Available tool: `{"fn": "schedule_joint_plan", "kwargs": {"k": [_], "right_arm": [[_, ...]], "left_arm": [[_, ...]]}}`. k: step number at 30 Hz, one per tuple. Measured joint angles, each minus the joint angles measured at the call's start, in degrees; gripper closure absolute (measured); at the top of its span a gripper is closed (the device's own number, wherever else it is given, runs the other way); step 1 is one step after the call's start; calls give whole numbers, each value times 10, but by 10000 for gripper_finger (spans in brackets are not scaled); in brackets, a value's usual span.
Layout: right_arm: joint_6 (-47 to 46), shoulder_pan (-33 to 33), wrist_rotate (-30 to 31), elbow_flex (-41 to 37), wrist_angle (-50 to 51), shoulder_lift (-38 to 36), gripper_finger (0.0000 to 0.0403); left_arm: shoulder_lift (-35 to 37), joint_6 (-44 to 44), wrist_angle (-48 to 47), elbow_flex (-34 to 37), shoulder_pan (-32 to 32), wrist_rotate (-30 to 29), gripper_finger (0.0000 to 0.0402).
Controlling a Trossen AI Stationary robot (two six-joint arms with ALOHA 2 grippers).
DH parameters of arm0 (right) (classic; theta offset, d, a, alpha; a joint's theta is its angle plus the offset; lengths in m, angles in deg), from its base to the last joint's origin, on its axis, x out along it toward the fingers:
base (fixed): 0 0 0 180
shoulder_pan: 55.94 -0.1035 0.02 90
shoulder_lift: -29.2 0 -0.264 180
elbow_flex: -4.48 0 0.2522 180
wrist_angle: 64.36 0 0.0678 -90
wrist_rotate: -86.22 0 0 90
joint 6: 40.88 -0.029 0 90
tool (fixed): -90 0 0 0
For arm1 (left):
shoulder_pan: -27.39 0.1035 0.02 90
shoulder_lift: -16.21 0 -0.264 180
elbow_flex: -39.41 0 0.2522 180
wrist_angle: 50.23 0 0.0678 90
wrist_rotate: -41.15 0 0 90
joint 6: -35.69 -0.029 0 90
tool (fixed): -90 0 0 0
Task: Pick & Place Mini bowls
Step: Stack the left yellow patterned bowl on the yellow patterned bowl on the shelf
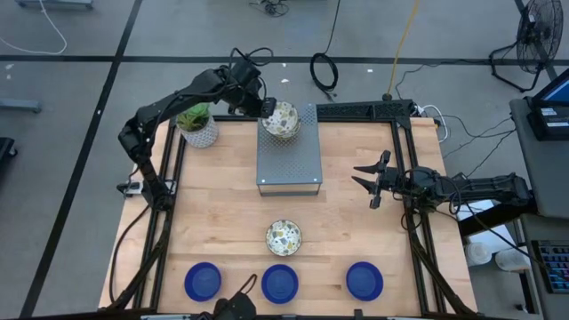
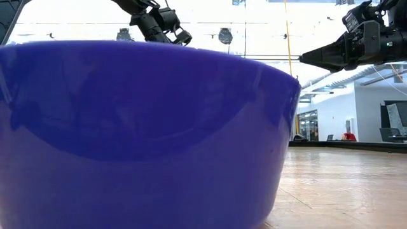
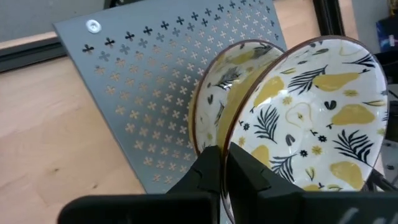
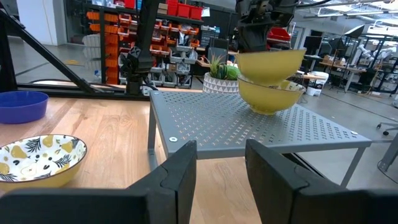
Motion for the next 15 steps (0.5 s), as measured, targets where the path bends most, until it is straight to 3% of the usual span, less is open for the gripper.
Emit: {"fn": "schedule_joint_plan", "kwargs": {"k": [3,10,15], "right_arm": [[0,0,0,0,0,0,275],[0,0,0,0,0,0,275],[0,0,0,0,0,0,275]], "left_arm": [[0,0,0,0,0,-14,387],[0,2,3,0,0,-33,328],[0,2,8,0,0,-36,327]]}}
